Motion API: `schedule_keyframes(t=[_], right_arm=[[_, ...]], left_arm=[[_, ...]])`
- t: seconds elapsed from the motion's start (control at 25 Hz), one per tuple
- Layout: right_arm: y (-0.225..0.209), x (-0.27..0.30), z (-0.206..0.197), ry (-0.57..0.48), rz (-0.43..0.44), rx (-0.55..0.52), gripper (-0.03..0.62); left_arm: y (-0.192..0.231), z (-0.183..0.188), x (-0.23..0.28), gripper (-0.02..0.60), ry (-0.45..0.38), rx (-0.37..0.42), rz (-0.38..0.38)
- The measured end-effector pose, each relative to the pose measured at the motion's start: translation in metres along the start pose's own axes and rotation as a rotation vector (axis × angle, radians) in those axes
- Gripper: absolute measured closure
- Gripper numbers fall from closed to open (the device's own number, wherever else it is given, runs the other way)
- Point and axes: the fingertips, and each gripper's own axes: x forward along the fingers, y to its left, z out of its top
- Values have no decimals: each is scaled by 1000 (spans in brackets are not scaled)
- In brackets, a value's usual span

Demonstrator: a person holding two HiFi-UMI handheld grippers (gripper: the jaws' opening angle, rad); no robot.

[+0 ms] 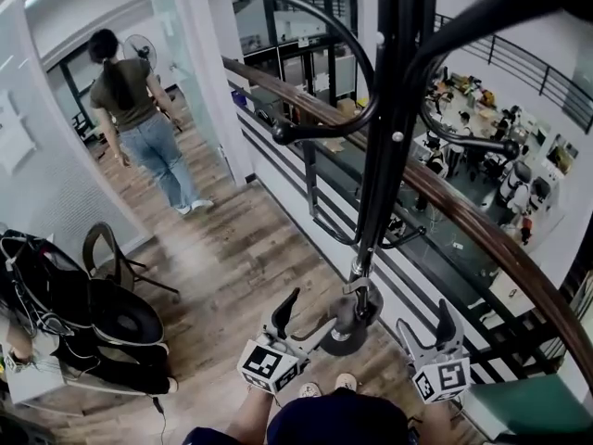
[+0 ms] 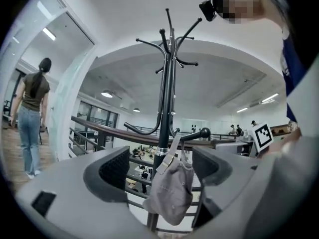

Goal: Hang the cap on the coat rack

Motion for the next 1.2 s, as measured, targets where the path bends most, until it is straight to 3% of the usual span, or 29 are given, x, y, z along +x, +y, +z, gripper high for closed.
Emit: schedule_keyframes(t=[0.16,0.32,0.52,0.76,0.88,1.0,1.08,1.2], right_arm=[[17,-24,0,21,-38,-73,181],[31,-43,-21,61,-76,-74,184],[36,-47,-26,72,-100,-62,184],[37,-41,-16,59,-126,-98,188],[42,-38,-7,45,-138,-118,257],[51,-36,-4,41,-122,-134,402],[55,-34,-7,43,-113,-136,471],[59,-33,-8,39,-114,-134,583]], left_arm=[[-6,-7,-35,190,-19,-33,122],[-19,-27,-59,190,20,0,160],[-18,-29,-63,190,36,7,180],[-22,-17,-52,193,3,52,142],[-22,-16,-51,244,22,52,142],[-30,-11,-49,380,6,82,97],[-35,-15,-46,436,12,89,71],[-36,-18,-44,545,13,68,82]])
